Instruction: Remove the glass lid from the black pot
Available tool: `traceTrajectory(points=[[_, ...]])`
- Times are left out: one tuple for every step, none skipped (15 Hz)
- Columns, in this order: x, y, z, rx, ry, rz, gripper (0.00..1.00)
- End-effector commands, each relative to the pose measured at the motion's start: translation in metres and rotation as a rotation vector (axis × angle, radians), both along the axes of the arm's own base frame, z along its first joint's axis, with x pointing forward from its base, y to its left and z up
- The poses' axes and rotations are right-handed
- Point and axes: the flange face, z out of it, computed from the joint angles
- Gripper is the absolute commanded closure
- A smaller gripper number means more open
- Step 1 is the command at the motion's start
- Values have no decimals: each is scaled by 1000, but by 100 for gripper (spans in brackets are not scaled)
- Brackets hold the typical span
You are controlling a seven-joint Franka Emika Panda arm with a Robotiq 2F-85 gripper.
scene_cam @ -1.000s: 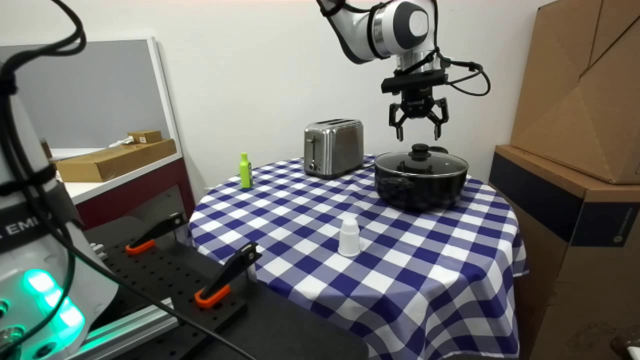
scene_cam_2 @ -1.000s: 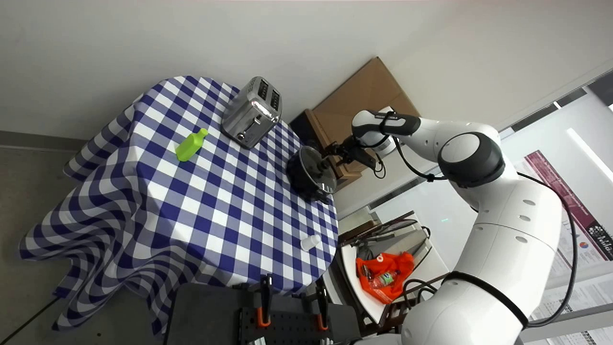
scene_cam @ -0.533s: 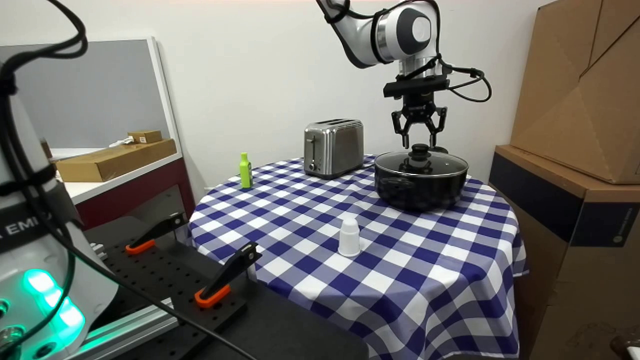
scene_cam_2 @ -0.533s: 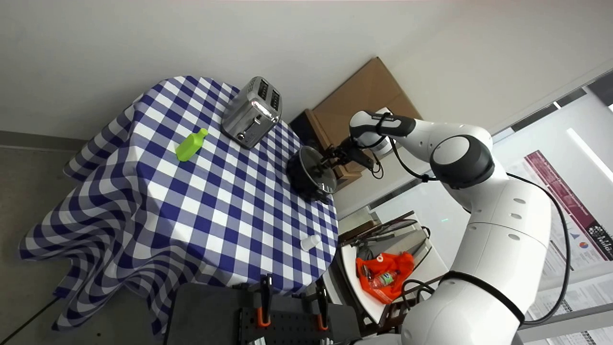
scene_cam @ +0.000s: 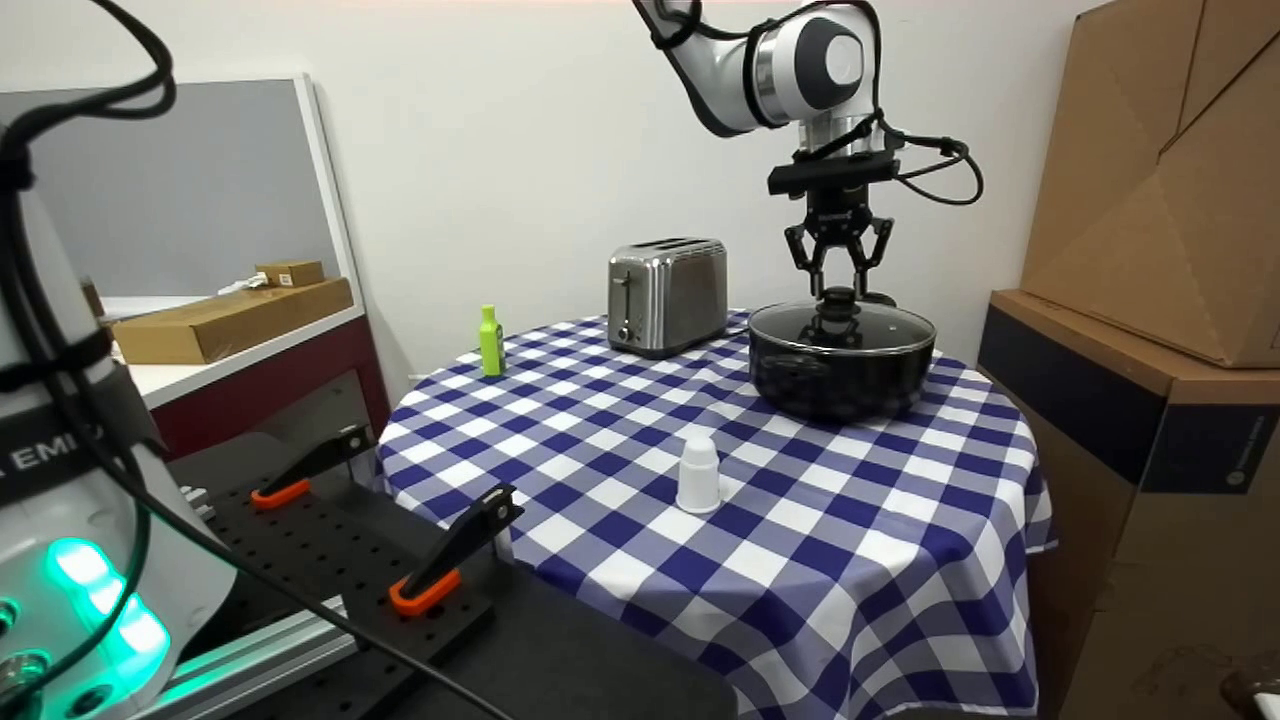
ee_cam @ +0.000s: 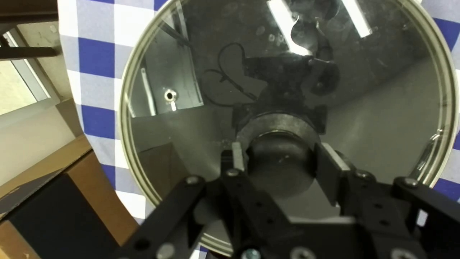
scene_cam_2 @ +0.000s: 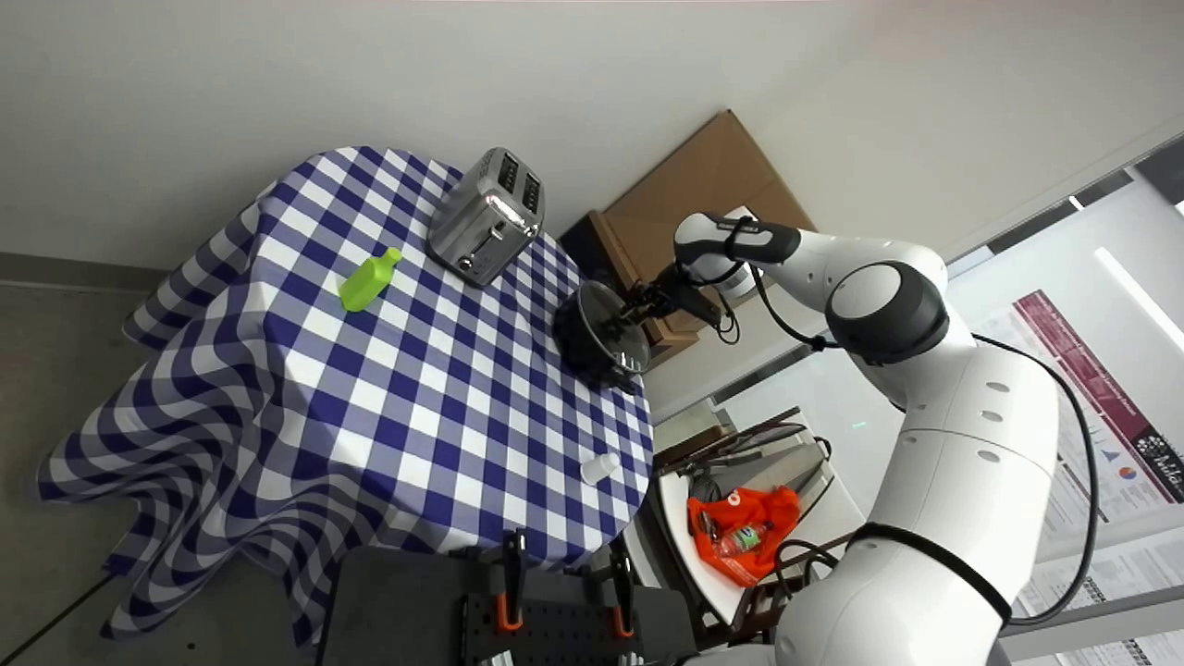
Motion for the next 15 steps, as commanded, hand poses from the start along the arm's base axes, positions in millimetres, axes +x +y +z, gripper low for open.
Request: traceTrajectory(points=[[0,13,15,18,7,32,76],[-3,18,22,15,16,44,76],[-10,26,31,5,26,56,76],[-14,32,36,3,29,68,76],[-23,45,48,-2,32,83,76],[-30,56,56,-4,35,98,76],[-37,67,63,-21,36,113,76],[-44,78,72,-28,40,132,76],[-54,93,78,-34,45,162,76],[-63,106,86,-41,51,184,76],[-74,122,89,-52,64,204,76],[-85,137,93,-55,73,226,76],[-98,154,91,-62,90,240,76],[-112,169,88,-62,108,253,76],[-127,186,84,-62,125,265,76]])
